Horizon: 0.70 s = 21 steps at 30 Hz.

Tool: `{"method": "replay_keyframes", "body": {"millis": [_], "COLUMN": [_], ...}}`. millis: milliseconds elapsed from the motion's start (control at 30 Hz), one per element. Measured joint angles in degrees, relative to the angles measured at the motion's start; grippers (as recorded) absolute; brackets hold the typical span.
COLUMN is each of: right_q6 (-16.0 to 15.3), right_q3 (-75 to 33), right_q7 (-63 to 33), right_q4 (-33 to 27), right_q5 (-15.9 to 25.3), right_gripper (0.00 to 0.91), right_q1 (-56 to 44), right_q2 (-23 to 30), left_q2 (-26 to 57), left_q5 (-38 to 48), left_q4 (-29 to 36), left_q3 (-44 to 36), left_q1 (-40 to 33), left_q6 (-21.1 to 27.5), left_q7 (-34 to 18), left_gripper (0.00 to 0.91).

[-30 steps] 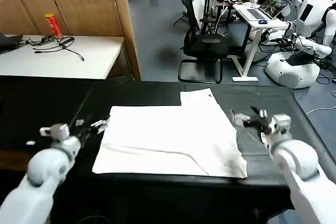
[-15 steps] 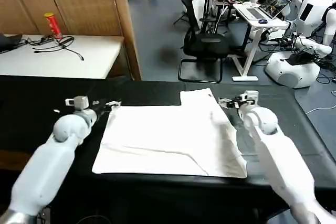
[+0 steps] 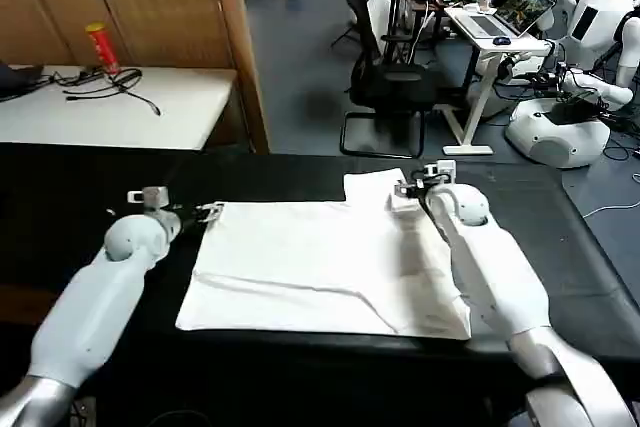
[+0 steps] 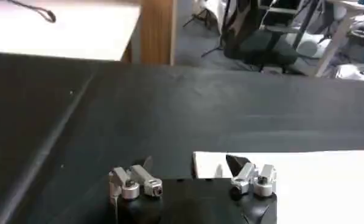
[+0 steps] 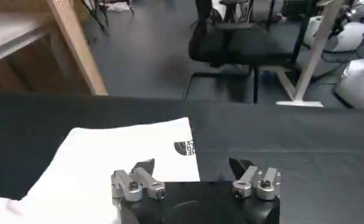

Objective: Fold and organize the clothes.

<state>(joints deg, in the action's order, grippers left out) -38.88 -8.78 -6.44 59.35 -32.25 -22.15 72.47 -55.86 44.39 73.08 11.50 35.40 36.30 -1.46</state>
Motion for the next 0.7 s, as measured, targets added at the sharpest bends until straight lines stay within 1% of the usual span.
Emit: {"method": "replay_keyframes", "body": {"millis": [33,133,167,200,233,267,300,333,367,400,433,467,500,567,700], "right_q6": [0.0,0.1,0.1,0.1,0.1,0.0,0.0,0.0,-0.1,-0.1,-0.1,-0.1,-0.3,-0.5,-0.6], "right_q3": [-0.1,-0.5,-0.6,-0.6,-0.6,-0.6,-0.7,-0.8,-0.8,-0.8,-0.8,-0.8,-0.8,-0.6,-0.5], "right_q7": [0.0,0.0,0.0,0.1,0.1,0.1,0.1,0.1,0.2,0.2,0.2,0.2,0.2,0.4,0.8], "right_q4": [-0.4,-1.2,-1.3,-1.3,-1.4,-1.4,-1.5,-1.5,-1.6,-1.6,-1.6,-1.6,-1.5,-1.3,-1.0], "right_q5": [0.0,0.1,0.1,0.1,0.1,0.1,0.2,0.2,0.2,0.2,0.2,0.2,0.2,0.1,0.0], "right_gripper": [0.878,0.878,0.809,0.761,0.673,0.556,0.497,0.497,0.244,0.166,0.078,0.059,0.02,0.0,0.0], "right_q1": [0.1,0.1,0.1,0.0,0.0,-0.1,-0.1,-0.1,-0.1,-0.1,-0.1,-0.1,-0.1,-0.1,-0.1], "right_q2": [0.2,0.5,0.5,0.5,0.5,0.5,0.5,0.5,0.5,0.5,0.5,0.5,0.4,0.4,0.5], "left_q2": [0.0,-0.3,-0.4,-0.5,-0.6,-0.8,-1.0,-1.2,-1.3,-1.4,-1.5,-1.5,-1.6,-1.6,-1.4], "left_q5": [0.0,-0.1,-0.1,-0.2,-0.3,-0.5,-0.6,-0.7,-0.7,-0.8,-1.0,-1.1,-1.2,-1.3,-1.3], "left_q4": [0.0,-0.3,-0.5,-0.7,-1.0,-1.2,-1.5,-1.8,-2.0,-2.2,-2.4,-2.5,-2.5,-2.5,-2.4], "left_q3": [0.0,-0.2,-0.3,-0.4,-0.5,-0.6,-0.7,-0.8,-0.9,-1.0,-1.1,-1.1,-1.1,-1.2,-1.3], "left_q1": [0.0,0.0,-0.1,-0.2,-0.3,-0.6,-0.7,-0.9,-1.0,-1.1,-1.2,-1.2,-1.2,-1.2,-1.1], "left_q6": [0.0,-0.1,-0.2,-0.3,-0.5,-0.7,-0.8,-1.0,-1.1,-1.1,-1.2,-1.2,-1.2,-1.2,-1.2], "left_q7": [0.1,0.3,0.4,0.5,0.7,0.7,0.8,0.8,0.8,0.8,0.9,0.9,0.9,1.1,1.6], "left_gripper": [0.702,0.683,0.663,0.644,0.585,0.497,0.439,0.351,0.166,0.156,0.127,0.107,0.088,0.059,0.029]}}
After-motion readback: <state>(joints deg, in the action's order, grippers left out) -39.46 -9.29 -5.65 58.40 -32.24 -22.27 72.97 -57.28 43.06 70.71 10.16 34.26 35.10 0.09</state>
